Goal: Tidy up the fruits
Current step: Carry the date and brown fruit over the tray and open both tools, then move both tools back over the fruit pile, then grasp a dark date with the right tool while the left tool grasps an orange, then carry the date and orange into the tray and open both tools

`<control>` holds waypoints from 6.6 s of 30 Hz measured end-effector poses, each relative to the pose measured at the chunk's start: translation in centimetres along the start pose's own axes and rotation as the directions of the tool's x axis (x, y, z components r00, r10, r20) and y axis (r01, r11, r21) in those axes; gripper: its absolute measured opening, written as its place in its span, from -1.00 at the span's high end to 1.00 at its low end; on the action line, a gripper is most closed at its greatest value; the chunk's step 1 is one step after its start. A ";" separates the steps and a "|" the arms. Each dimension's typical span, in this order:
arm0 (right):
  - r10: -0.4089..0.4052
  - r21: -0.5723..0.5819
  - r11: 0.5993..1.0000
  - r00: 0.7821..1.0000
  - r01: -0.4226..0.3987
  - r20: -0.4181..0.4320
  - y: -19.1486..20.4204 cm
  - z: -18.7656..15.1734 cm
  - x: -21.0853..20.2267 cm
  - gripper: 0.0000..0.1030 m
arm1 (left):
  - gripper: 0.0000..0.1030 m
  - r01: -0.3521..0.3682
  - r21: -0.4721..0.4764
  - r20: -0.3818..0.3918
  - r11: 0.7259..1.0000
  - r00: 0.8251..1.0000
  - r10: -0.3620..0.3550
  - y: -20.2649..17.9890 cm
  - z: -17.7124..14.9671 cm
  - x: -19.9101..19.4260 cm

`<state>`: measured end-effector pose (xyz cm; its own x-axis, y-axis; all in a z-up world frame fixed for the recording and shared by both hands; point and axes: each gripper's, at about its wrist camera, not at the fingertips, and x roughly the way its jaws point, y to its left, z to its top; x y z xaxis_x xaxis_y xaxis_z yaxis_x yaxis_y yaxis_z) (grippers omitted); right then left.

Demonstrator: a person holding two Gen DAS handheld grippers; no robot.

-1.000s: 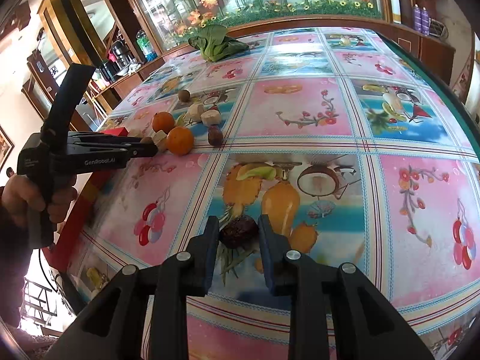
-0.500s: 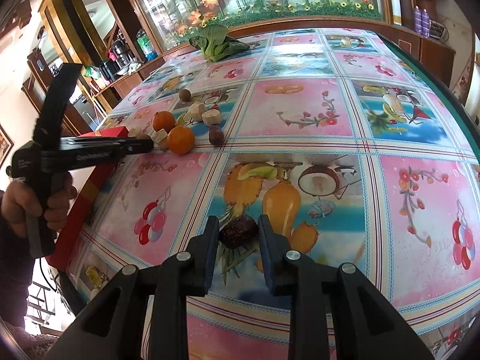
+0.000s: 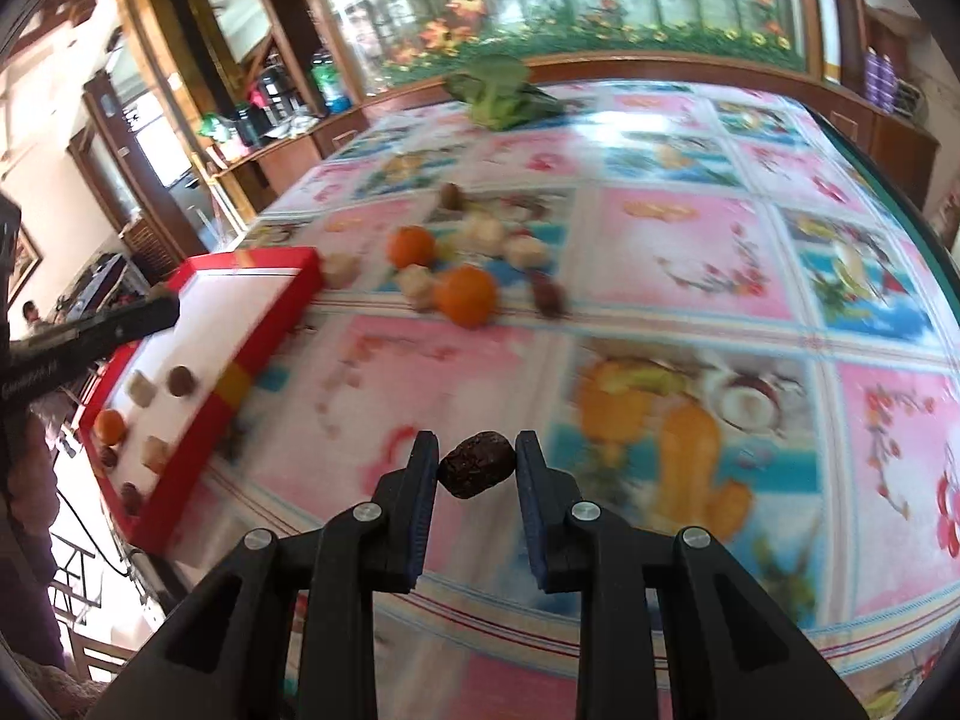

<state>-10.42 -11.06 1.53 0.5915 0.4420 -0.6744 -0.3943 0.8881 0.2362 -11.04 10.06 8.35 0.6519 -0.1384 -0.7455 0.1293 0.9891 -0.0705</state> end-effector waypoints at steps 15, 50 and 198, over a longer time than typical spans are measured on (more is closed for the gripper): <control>0.186 -0.204 0.962 0.983 -0.183 -0.004 12.7 6.2 5.5 0.52 | 0.54 -0.156 -0.186 0.010 0.970 0.987 0.161 8.9 -4.9 -3.3; 0.396 -0.072 0.915 0.918 -0.397 -0.033 14.8 10.6 10.4 0.19 | -0.17 -0.499 -0.312 -0.178 0.808 0.866 0.467 13.6 -3.5 -0.2; 0.334 -0.148 0.940 0.918 -0.308 0.214 11.8 6.4 5.5 0.74 | 0.36 -0.373 -0.229 0.214 0.899 0.882 0.420 3.0 -4.6 -3.7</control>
<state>-7.33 2.71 5.06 0.5620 0.7293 -0.3902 -0.6563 0.6803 0.3262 -16.49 13.76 7.90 0.7893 0.2824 -0.5453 -0.2976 0.9526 0.0627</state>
